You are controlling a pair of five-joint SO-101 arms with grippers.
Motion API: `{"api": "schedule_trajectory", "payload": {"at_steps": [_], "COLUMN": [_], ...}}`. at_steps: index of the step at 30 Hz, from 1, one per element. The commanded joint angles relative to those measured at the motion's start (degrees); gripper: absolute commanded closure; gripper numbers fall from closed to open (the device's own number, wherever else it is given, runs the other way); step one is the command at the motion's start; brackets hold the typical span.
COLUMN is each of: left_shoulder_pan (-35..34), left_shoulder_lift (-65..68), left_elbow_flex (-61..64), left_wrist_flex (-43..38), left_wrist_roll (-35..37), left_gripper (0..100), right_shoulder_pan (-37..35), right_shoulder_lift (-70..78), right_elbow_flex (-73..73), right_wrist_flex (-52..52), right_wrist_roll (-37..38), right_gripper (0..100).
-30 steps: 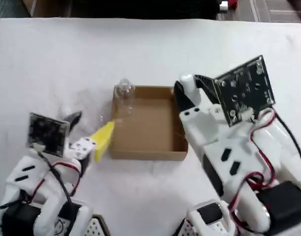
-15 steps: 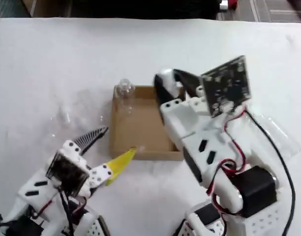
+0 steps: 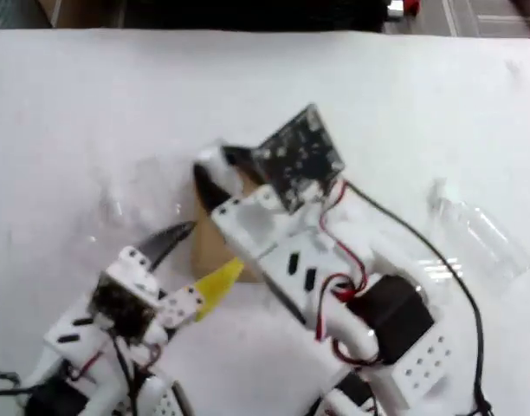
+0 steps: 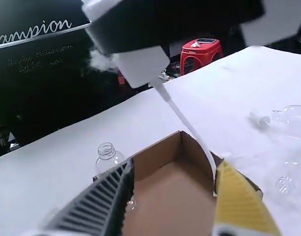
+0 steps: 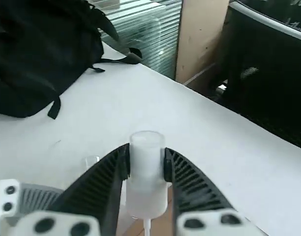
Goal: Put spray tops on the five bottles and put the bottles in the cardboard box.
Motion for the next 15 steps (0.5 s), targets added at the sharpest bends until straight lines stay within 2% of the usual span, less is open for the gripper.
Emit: {"api": "schedule_trajectory", "payload": {"at_steps": [1, 5, 9, 15], "left_shoulder_pan": [0.3, 0.3, -0.5, -10.7], "left_shoulder_lift": [0.0, 0.0, 0.0, 0.0], "left_elbow_flex": [1.1, 1.2, 3.1, 9.9], "left_wrist_flex": [-4.0, -6.1, -9.5, -19.0], "left_wrist_roll": [0.7, 0.9, 5.3, 8.4], "left_gripper": [75, 75, 75, 75], "right_shoulder_pan": [-2.3, -2.5, -4.2, -5.7], "right_shoulder_lift": [0.0, 0.4, 0.0, 0.0], "right_elbow_flex": [-1.3, -1.0, -1.0, -1.3], "right_wrist_flex": [-0.7, -0.4, -0.3, 1.5], "right_wrist_roll": [0.1, 0.0, 0.0, 0.1], "right_gripper": [98.2, 98.2, 98.2, 98.2]}}
